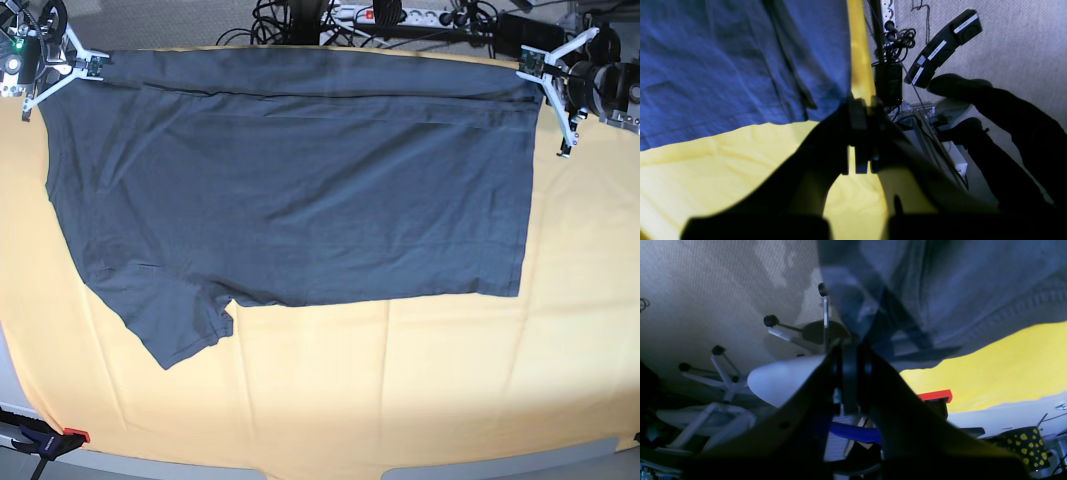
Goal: Fold the T-shirt properly
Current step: 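Pull the folded shirt toward the robot with both grippers, then release the shirt and move both grippers to the hem corners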
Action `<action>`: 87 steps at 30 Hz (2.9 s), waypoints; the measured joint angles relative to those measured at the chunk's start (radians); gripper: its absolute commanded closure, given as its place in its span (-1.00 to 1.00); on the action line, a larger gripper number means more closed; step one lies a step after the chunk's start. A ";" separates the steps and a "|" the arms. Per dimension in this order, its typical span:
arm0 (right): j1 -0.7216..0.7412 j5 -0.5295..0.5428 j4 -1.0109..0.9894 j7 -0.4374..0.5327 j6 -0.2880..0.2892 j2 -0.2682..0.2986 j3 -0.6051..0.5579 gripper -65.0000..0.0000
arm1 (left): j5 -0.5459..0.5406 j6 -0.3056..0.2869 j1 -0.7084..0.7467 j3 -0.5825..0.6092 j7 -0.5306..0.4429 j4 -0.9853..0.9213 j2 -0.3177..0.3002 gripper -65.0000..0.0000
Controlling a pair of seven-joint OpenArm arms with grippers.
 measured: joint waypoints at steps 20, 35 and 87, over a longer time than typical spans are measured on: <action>-0.002 0.135 0.001 -0.045 0.032 0.077 0.000 1.00 | 0.080 0.000 0.128 0.000 -0.018 0.057 0.000 1.00; -0.003 0.287 0.001 -0.136 0.084 0.077 0.000 -0.09 | 0.093 0.000 0.128 0.000 -0.012 0.045 0.000 -0.23; 0.006 0.568 0.184 0.010 0.065 -0.253 0.876 -0.09 | -1.148 0.005 -0.725 -0.315 0.417 -1.657 0.685 0.03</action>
